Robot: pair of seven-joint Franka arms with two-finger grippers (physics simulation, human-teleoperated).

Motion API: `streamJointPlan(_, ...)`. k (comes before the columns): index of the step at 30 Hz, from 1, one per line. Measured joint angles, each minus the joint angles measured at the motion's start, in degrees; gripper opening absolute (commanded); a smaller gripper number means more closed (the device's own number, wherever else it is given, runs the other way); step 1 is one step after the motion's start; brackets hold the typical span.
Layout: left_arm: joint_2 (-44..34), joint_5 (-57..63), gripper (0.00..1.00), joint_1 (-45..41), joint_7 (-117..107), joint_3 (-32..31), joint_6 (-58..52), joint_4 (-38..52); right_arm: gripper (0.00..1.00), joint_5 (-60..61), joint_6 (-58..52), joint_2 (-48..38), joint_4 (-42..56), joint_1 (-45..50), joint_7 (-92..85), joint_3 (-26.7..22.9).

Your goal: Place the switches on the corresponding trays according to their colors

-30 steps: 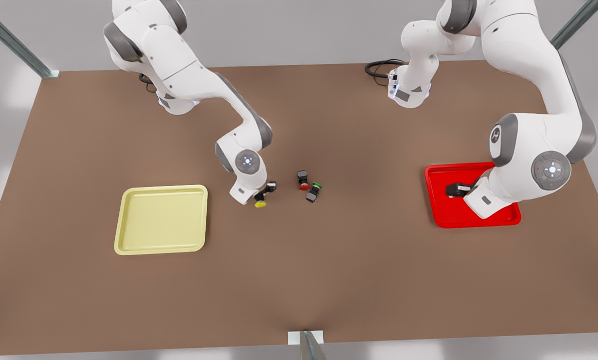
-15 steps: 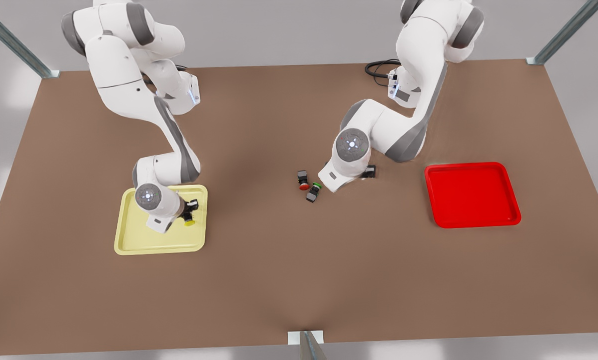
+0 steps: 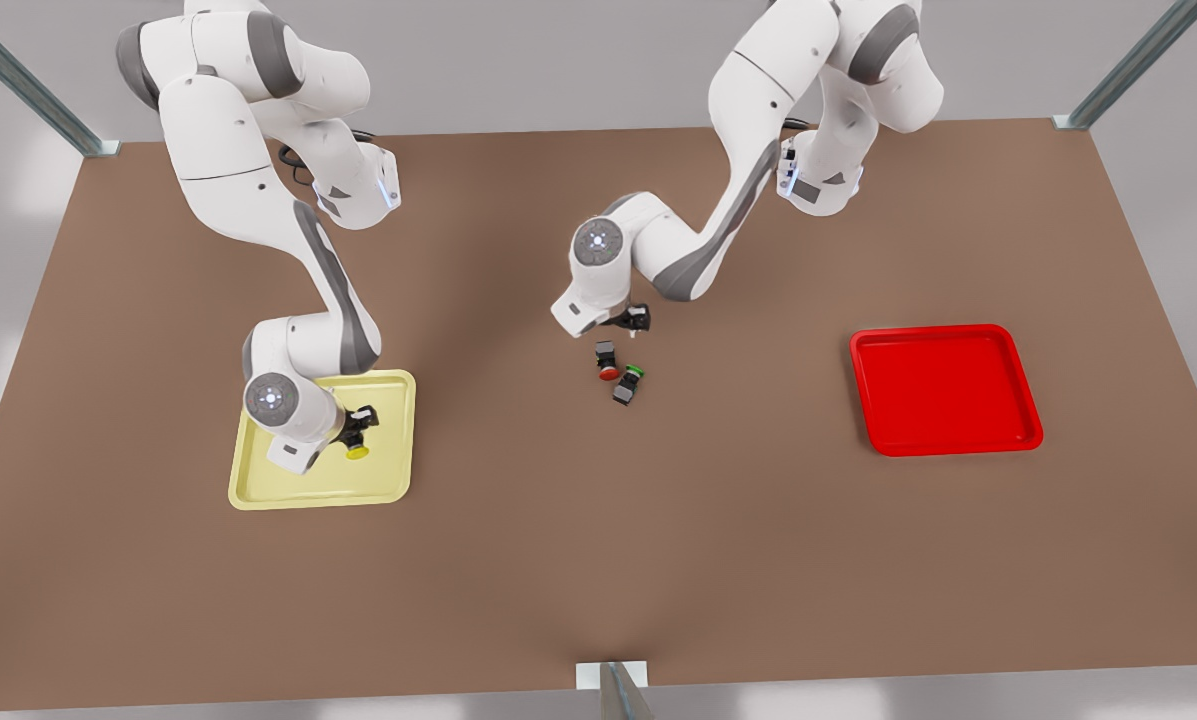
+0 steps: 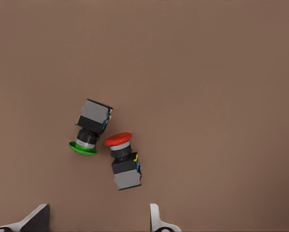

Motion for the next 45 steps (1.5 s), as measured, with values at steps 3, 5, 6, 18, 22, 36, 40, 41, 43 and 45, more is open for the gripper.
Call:
streamJointPlan(3,2.0,0.0,1.00,0.0,-2.1,0.7,1.7,0.1,1.00,-0.9,-0.3,0.0,0.0,0.0,0.5,0.0)
streamJointPlan(5,2.9,-0.1,1.00,0.0,-5.6,0.8,3.3,0.1,1.00,-0.5,-0.1,0.0,0.0,0.0,0.1,0.0)
streamJointPlan(6,3.8,-0.1,1.00,0.0,-8.2,0.8,4.6,0.1,1.00,0.2,-0.1,0.0,0.1,0.0,-0.3,-0.1)
streamJointPlan(18,8.3,-0.5,1.00,0.0,-11.9,1.2,7.9,0.8,1.00,2.3,-12.3,-12.9,7.1,-6.1,-1.0,-3.1)
streamJointPlan(22,9.3,-0.7,1.00,-0.2,-12.8,0.5,8.4,0.8,1.00,3.7,-14.1,-15.9,8.9,-9.4,-1.0,-4.2)
streamJointPlan(36,11.1,-1.5,0.69,-1.1,-13.8,-0.5,9.3,1.3,1.00,2.4,-23.3,-13.7,16.7,-15.7,1.7,1.0)
streamJointPlan(40,11.3,-1.5,0.65,-1.0,-13.4,-0.1,9.3,1.7,1.00,2.4,-23.5,-13.6,15.8,-15.4,1.0,1.0)
streamJointPlan(41,11.3,-1.5,0.65,-1.0,-13.4,0.0,9.3,1.7,1.00,2.3,-23.5,-13.6,15.8,-15.7,1.0,1.3)
streamJointPlan(43,11.4,-1.5,0.58,-1.0,-13.2,0.0,9.3,1.7,1.00,2.3,-23.5,-13.5,15.8,-15.2,1.0,1.4)
streamJointPlan(45,11.4,-1.5,0.56,-1.0,-13.2,0.1,9.3,1.7,1.00,2.3,-23.5,-13.4,15.9,-15.3,1.0,1.4)
